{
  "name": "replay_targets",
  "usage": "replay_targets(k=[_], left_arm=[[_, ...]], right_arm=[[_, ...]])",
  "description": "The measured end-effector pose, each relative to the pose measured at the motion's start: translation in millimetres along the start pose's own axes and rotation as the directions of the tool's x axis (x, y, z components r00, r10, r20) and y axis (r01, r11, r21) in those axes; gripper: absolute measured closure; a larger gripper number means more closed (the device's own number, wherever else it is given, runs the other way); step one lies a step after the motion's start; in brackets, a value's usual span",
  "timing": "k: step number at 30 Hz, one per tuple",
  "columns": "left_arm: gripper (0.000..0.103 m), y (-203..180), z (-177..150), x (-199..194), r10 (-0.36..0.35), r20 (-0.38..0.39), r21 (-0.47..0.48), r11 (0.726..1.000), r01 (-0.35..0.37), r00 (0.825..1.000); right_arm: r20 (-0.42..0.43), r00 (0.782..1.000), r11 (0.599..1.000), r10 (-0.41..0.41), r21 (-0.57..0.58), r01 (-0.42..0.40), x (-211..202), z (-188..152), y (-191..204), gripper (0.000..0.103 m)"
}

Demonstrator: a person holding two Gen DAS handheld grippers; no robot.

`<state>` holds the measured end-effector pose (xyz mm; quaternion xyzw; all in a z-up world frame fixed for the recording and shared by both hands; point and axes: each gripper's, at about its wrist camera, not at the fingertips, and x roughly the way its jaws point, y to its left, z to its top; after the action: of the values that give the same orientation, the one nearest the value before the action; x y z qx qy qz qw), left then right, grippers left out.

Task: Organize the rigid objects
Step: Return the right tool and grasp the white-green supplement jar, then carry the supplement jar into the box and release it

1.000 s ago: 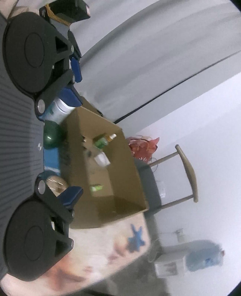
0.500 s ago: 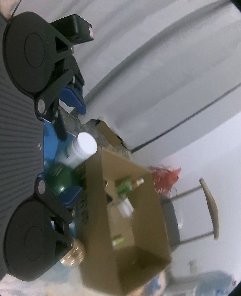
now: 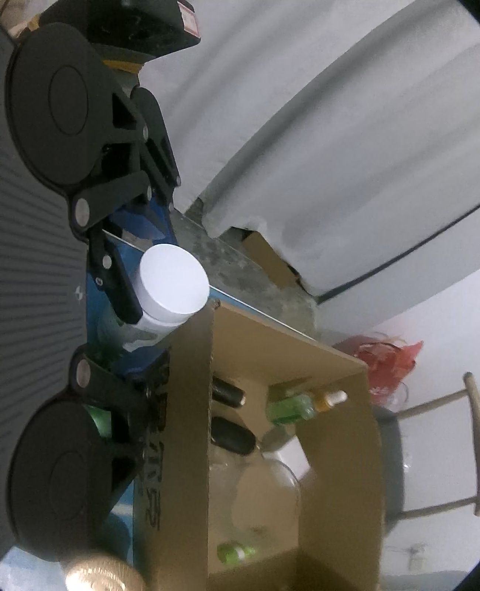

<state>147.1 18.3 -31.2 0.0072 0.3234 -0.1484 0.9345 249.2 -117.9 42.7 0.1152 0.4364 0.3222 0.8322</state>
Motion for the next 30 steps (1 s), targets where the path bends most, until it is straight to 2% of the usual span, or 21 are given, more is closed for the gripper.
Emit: replay_targets(k=[1,2,3,9,14,17,20,23,27,30], left_arm=[[0.050,0,0,0,-0.001,0.003,0.000,1.000,0.001,1.000],[0.050,1,-1,0,-0.002,0.005,0.000,1.000,0.002,1.000],[0.050,1,-2,-1,-0.001,0.006,0.001,1.000,0.001,1.000],[0.051,-3,0,-20,0.018,0.020,0.008,1.000,-0.019,1.000],[0.051,-9,16,-62,0.057,0.097,0.046,0.997,-0.062,0.994],[0.051,-16,40,-87,0.084,0.178,0.089,0.991,-0.101,0.980],[0.051,-29,69,-99,0.103,0.250,0.158,0.977,-0.146,0.963],[0.051,-41,101,-99,0.086,0.295,0.203,0.968,-0.150,0.952],[0.051,-58,147,-74,0.015,0.306,0.238,0.967,-0.092,0.952],[0.051,-69,178,-37,-0.056,0.262,0.252,0.968,-0.012,0.963]], right_arm=[[-0.007,1.000,1.000,0.002,0.001,-0.002,2,0,0,0.041],[-0.010,1.000,1.000,0.009,0.000,-0.009,5,-1,1,0.048],[-0.013,1.000,1.000,0.020,0.001,-0.020,7,0,0,0.050],[0.002,0.999,0.999,0.044,-0.021,-0.044,-4,-4,12,0.051],[0.061,0.994,0.991,0.091,-0.102,-0.085,-37,1,41,0.050],[0.121,0.985,0.979,0.121,-0.181,-0.098,-61,15,58,0.050],[0.173,0.974,0.971,0.149,-0.212,-0.111,-86,40,62,0.050],[0.226,0.962,0.969,0.154,-0.223,-0.103,-108,65,56,0.050],[0.279,0.956,0.978,0.091,-0.204,-0.034,-130,100,34,0.050],[0.286,0.958,0.987,0.022,-0.160,0.025,-134,124,3,0.050]])
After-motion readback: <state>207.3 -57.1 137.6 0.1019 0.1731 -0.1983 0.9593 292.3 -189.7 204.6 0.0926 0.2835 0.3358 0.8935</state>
